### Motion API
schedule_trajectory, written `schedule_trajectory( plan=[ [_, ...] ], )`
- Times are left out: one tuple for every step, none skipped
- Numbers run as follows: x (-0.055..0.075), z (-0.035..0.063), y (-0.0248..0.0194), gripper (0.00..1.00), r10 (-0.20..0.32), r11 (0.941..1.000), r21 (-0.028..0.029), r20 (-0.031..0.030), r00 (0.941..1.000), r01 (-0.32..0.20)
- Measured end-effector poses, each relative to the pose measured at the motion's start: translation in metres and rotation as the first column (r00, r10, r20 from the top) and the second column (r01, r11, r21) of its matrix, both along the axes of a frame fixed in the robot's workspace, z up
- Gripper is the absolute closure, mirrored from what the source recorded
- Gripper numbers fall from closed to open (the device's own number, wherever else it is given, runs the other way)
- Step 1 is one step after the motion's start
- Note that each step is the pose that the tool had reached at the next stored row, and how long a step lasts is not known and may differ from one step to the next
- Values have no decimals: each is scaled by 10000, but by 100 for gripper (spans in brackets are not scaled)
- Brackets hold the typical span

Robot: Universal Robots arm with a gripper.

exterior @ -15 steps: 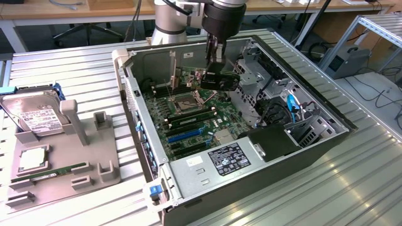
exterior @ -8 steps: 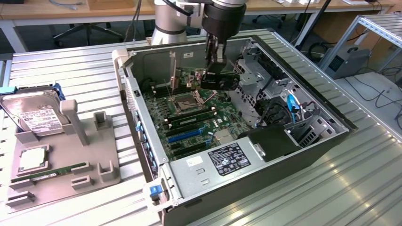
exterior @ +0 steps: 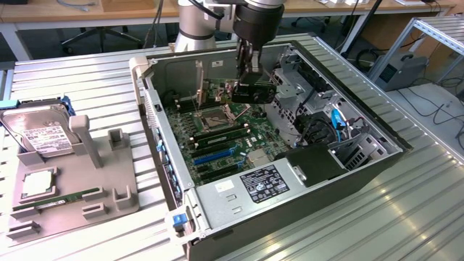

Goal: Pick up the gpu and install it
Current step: 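Insert the gpu into the slot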

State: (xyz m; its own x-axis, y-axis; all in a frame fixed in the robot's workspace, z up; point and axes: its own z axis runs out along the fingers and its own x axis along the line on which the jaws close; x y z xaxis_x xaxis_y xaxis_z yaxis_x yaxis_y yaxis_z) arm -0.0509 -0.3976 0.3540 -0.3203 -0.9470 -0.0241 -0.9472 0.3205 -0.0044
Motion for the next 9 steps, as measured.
schedule_trajectory(
  plan=[
    [0,0,0,73,44,10000,-1,0,10000,-44],
    [0,0,0,73,94,10000,-1,0,10000,-94],
    [0,0,0,73,126,9999,-1,0,9999,-126],
    [0,0,0,73,190,9998,-1,0,9998,-190],
    [0,0,0,73,230,9997,0,0,9997,-230],
    [0,0,0,73,274,9996,-1,0,9996,-274],
    [0,0,0,73,319,9995,0,0,9995,-319],
    [0,0,0,73,380,9993,-1,0,9993,-380],
    [0,0,0,73,428,9991,-1,0,9991,-428]
  ],
)
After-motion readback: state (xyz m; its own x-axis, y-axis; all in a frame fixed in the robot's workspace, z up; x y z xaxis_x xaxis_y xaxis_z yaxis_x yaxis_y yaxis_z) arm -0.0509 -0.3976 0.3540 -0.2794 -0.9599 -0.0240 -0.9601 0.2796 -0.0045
